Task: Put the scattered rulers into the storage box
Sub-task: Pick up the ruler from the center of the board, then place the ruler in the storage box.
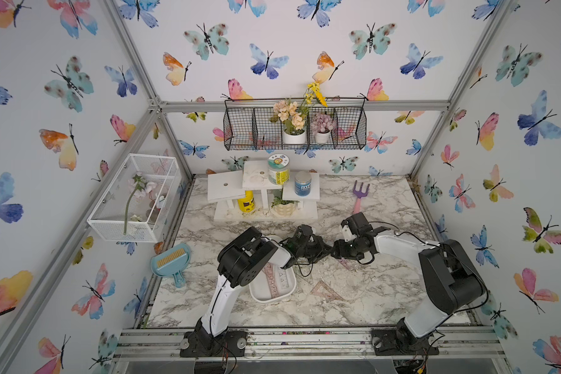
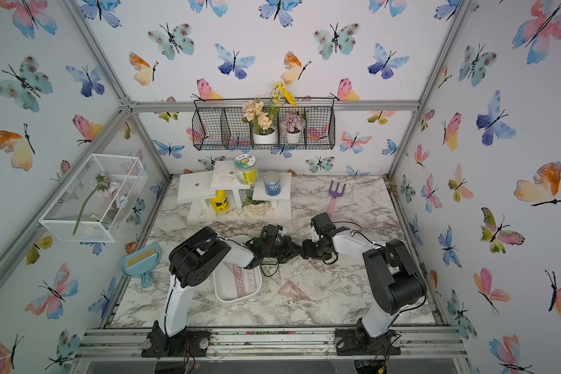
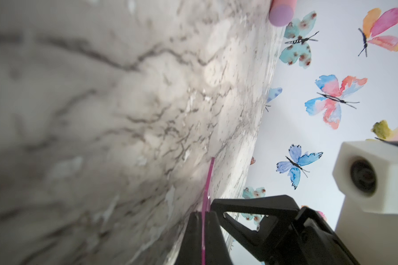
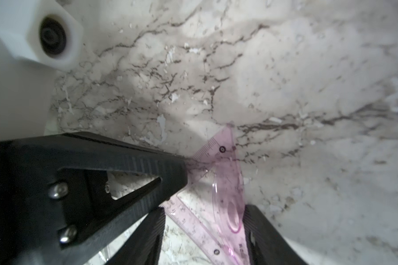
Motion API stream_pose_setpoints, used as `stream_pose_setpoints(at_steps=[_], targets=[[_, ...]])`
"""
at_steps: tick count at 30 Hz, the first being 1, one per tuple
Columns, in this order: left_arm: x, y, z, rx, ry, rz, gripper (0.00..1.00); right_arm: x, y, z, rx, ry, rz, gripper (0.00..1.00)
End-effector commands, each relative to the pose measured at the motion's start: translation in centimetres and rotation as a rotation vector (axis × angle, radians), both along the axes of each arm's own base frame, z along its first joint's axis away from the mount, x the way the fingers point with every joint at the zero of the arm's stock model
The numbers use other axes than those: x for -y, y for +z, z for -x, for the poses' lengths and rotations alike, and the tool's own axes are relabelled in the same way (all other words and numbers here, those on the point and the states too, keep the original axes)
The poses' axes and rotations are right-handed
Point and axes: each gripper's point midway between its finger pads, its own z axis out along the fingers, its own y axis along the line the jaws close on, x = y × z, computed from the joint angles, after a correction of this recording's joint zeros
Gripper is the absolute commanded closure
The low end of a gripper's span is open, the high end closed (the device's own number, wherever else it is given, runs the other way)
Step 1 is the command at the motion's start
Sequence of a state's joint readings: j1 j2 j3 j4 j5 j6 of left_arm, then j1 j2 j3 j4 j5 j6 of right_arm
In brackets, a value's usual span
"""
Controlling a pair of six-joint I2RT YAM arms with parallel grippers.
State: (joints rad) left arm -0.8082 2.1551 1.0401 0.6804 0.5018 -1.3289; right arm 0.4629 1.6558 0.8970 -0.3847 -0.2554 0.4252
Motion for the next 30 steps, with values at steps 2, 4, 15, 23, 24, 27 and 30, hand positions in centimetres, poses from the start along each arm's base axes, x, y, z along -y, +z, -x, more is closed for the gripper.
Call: stream_pose_setpoints(at_steps=[2, 4, 15, 23, 24, 27, 30], targets=[[2.7, 3.0, 6.6, -0.022, -0.256, 0.025, 1.00, -2.5, 5.1, -0.8, 0.058, 0.022, -0.110, 0.37], [2.9, 4.7, 6.3, 0.011, -0.263, 0.031, 1.00, -2.2, 8.6, -2.0, 0.138, -0.004, -0.123, 0.32], [-2.9, 16.7, 4.5, 0.300, -0.261, -0.089, 1.00, -0.9, 21.1, -3.4, 0.407, -0.081, -0.187, 0.19], [-20.7, 15.3, 4.1, 0.326, -0.006, -0.448, 1.00, -2.5, 18.0, -2.6, 0.309, -0.041, -0.253, 0.21], [-22.6, 15.0, 4.1, 0.318, 0.032, -0.477, 1.00, -2.9, 17.3, -2.5, 0.284, -0.034, -0.262, 0.22], [-26.4, 14.1, 4.4, 0.311, 0.113, -0.559, 1.00, -4.2, 15.6, -2.2, 0.238, -0.005, -0.265, 0.26], [-28.1, 12.5, 5.1, 0.281, 0.126, -0.635, 1.00, -5.6, 14.6, -1.6, 0.222, 0.027, -0.242, 0.26]])
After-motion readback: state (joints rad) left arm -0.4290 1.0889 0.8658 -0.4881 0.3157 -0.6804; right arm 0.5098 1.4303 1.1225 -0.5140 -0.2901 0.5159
